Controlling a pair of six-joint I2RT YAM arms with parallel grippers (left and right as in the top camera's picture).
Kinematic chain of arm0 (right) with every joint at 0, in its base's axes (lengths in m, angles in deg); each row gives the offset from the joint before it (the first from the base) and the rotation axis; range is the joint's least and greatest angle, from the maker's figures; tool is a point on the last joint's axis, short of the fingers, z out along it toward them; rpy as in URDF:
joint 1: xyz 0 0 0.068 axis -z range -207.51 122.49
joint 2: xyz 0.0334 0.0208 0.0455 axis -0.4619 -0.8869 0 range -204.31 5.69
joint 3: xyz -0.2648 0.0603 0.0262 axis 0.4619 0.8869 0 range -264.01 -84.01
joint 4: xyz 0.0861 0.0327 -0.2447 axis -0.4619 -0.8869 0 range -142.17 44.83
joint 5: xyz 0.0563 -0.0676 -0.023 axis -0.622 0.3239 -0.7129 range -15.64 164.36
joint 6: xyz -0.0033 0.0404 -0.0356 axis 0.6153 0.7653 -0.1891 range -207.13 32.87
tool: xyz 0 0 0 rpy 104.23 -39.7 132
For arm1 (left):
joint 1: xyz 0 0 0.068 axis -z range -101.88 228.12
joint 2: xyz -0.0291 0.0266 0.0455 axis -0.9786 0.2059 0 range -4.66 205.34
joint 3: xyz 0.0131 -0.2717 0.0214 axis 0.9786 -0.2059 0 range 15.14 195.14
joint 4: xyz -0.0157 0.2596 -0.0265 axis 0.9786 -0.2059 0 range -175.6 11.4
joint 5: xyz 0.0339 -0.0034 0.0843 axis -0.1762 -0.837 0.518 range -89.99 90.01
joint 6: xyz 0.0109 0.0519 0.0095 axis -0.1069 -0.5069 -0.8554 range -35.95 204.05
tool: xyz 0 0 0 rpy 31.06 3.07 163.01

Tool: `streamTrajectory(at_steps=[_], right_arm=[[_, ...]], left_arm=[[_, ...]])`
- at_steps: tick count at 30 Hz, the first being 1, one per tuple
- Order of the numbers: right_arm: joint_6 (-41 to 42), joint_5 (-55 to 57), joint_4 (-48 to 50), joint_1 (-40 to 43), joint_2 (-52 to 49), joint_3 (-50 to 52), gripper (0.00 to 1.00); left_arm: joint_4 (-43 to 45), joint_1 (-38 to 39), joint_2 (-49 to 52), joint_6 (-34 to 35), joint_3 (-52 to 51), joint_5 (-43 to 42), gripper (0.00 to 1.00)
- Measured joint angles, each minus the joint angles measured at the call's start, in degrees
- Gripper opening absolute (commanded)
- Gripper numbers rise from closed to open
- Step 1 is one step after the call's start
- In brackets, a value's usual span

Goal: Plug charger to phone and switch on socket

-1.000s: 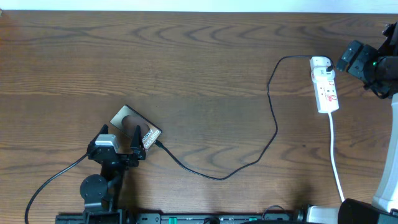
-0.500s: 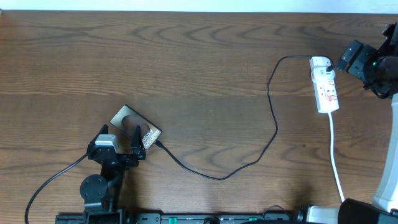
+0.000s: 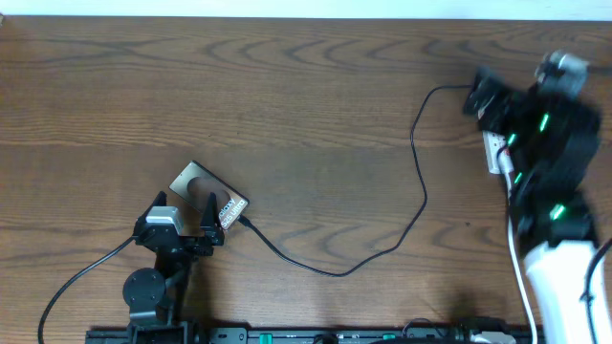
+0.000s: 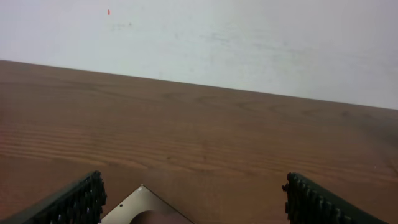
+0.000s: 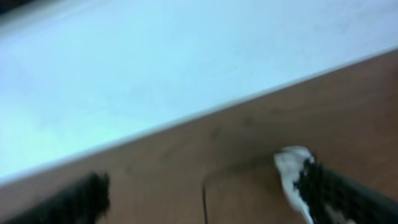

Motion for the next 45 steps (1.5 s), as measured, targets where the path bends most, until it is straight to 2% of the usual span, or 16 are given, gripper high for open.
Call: streamTrajectory(at_steps=[3, 6, 12, 14, 24, 36, 45], right_arm=[[0.04, 0.28, 11.78, -0.17, 6.32, 14.38, 0.99], [0.07, 0.31, 18.88, -0.22, 12.33, 26.25, 0.99], [0.07, 0.44, 26.6, -0.22, 26.32, 44.94, 0.99], [0.09, 0.5, 23.8, -0.22, 30.21, 47.95, 0.99], [-0.26, 1.64, -0.59, -0.22, 46.4, 49.0, 0.99], [-3.1, 1.79, -0.26, -0.22, 58.53, 49.0, 0.99], [-3.21, 1.79, -0.55, -0.22, 58.71, 49.0, 0.99]], left_arm=[[-0.02, 0.0, 0.0, 0.0, 0.02, -0.02, 0.89], [0.0, 0.0, -0.02, 0.0, 0.02, -0.02, 0.89], [-0.04, -0.04, -0.02, -0.02, 0.02, -0.02, 0.89], [-0.04, -0.04, 0.0, -0.02, 0.02, 0.0, 0.89], [-0.11, -0.04, 0.0, 0.0, 0.07, -0.02, 0.89], [-0.11, -0.04, 0.0, 0.0, 0.07, -0.02, 0.89], [-0.11, -0.04, 0.0, 0.0, 0.07, -0.02, 0.89]])
